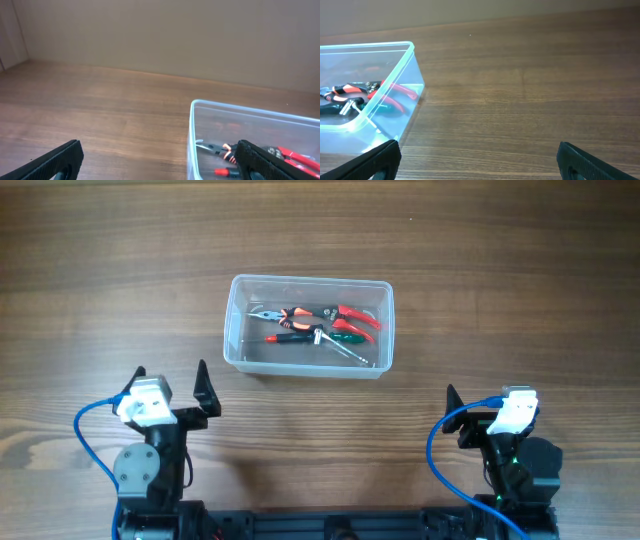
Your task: Pack container
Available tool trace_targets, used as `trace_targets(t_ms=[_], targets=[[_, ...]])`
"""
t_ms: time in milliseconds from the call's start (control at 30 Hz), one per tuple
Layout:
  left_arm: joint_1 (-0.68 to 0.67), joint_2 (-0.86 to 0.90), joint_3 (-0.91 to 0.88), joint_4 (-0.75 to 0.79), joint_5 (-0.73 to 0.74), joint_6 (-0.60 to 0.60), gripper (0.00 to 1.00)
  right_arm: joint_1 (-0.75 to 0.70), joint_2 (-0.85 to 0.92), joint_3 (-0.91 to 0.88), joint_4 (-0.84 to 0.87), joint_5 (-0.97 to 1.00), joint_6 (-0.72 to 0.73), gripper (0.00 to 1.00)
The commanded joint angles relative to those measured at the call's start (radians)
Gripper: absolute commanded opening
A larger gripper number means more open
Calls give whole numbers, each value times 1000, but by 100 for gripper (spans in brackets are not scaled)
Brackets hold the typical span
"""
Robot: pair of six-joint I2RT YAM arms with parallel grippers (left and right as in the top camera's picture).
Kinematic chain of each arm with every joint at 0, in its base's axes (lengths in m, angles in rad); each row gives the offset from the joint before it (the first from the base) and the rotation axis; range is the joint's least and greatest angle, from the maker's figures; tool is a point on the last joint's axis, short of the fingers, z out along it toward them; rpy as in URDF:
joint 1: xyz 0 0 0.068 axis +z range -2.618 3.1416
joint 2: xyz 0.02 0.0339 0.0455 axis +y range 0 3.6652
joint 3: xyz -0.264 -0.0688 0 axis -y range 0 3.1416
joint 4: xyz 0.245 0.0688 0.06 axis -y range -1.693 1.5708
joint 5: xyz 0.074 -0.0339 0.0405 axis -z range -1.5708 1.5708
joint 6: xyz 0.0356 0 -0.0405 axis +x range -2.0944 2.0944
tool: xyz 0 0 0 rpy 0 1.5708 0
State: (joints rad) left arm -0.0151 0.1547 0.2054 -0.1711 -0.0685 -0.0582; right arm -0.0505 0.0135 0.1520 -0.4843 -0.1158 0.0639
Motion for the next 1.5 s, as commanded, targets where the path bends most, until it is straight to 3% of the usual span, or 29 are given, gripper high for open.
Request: trace_targets(t_ms=[0, 100, 1467], targets=[[-7, -69, -69, 4, 19, -3, 100, -4, -10, -4, 5, -15, 17, 100], [-7, -151, -132, 13, 19, -3, 100, -4, -10, -4, 5, -15, 17, 100], [-7, -151, -162, 19, 27, -6, 100, -4, -10, -4, 5, -15, 17, 100]])
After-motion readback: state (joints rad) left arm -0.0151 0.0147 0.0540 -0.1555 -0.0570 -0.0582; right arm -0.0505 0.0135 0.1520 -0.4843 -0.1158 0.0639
